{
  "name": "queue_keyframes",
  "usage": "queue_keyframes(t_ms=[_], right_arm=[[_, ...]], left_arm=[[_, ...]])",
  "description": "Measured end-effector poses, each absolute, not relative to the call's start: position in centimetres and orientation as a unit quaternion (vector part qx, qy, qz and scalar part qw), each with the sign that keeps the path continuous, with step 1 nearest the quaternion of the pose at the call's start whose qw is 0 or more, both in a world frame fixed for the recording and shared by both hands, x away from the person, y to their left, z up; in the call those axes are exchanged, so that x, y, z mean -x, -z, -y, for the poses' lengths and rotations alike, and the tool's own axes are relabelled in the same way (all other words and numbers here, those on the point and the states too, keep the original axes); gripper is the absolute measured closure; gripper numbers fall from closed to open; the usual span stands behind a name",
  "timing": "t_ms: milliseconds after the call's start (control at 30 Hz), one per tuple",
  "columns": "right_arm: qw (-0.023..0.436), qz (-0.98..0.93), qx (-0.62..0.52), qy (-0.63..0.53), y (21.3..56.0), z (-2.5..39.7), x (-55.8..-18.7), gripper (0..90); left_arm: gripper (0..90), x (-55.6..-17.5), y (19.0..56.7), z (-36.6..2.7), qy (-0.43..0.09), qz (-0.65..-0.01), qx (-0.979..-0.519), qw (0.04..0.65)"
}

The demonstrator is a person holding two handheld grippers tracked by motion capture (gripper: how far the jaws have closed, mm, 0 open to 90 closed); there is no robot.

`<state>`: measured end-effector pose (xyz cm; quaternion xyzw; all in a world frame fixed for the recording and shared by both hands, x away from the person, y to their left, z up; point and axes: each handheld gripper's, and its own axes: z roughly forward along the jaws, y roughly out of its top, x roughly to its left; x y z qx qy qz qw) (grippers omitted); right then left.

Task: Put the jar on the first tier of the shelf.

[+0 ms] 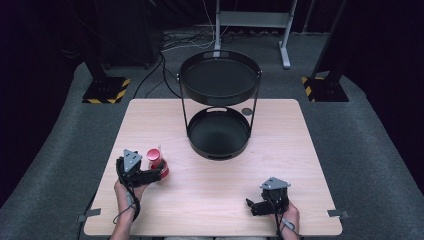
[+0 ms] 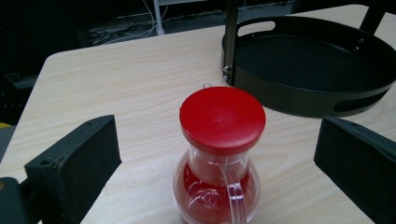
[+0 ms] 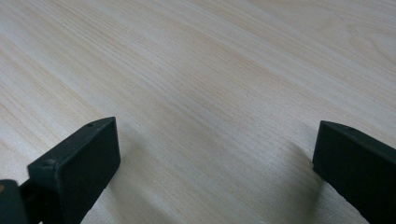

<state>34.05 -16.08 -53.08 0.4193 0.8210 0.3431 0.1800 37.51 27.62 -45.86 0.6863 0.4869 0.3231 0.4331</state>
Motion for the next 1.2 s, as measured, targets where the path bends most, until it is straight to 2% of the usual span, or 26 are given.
queue_keyframes(t_ms=[467,533,700,933,1200], right_arm=[[0.181,-0.821,-0.419,-0.343,53.1,16.1,-34.0,0.0],[0.181,-0.821,-0.419,-0.343,53.1,16.1,-34.0,0.0],[0.181,-0.821,-0.419,-0.343,53.1,16.1,-34.0,0.0],[0.18,-0.821,-0.419,-0.343,53.1,16.1,-34.1,0.0],[0.179,-0.821,-0.419,-0.343,53.1,16.1,-34.1,0.0]], left_arm=[[1.2,-39.1,46.3,-26.9,-0.334,-0.499,-0.677,0.426],[17.5,-39.1,46.4,-27.0,-0.336,-0.499,-0.674,0.429],[26.3,-39.3,46.7,-26.9,-0.323,-0.498,-0.68,0.431],[46.2,-39.1,46.9,-26.8,-0.324,-0.489,-0.678,0.443],[48.4,-39.2,46.8,-26.8,-0.317,-0.484,-0.679,0.451]])
